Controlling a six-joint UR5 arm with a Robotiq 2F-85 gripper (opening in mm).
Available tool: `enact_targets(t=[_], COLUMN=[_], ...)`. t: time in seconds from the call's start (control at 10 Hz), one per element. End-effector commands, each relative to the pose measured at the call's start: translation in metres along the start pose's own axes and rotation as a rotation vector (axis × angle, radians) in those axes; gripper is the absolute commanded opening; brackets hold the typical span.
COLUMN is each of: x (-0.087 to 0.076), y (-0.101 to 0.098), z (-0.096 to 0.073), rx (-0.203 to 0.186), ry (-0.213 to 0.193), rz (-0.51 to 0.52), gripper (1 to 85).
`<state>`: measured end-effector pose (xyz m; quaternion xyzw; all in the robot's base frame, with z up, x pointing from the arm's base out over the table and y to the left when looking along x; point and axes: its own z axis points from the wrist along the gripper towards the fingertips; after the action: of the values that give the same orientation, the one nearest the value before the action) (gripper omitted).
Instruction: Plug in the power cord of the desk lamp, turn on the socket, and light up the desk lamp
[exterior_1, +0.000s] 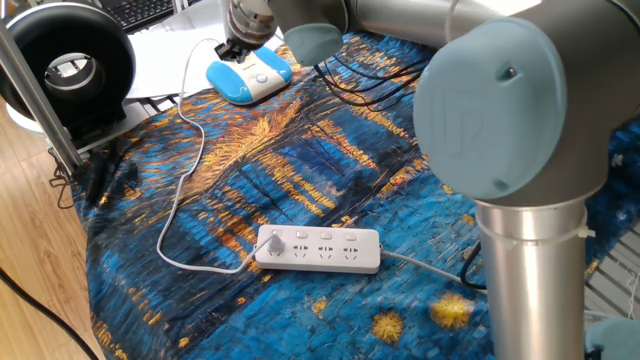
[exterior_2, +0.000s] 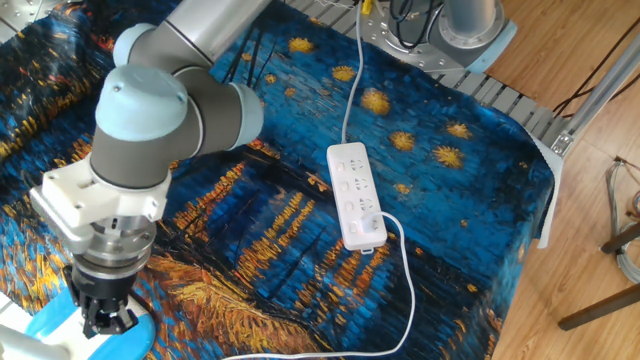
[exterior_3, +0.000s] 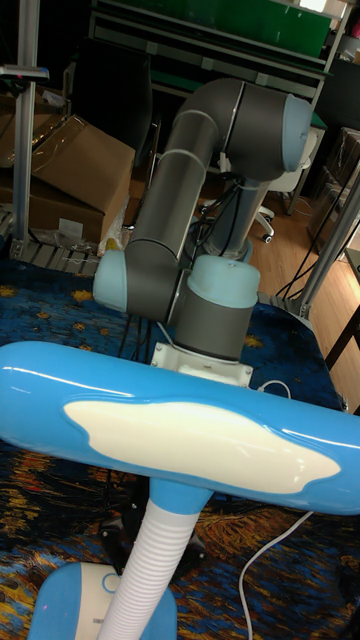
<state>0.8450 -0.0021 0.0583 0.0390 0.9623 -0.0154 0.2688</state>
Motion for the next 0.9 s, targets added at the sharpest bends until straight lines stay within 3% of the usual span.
enact_targets(t=[0.0, 0.2, 0.5, 0.8], x=[0.022, 0.027, 0.023, 0.031], y=[-0.014, -0.029, -0.029, -0.026], z=[-0.006, -0.004, -0.001, 0.001], rx=[0.004, 0.018, 0.018, 0.013], ry=[0.069, 0.068, 0.051, 0.066], rz=[0.006, -0.031, -0.031, -0.021], gripper=[1.3, 1.3, 1.3, 1.3])
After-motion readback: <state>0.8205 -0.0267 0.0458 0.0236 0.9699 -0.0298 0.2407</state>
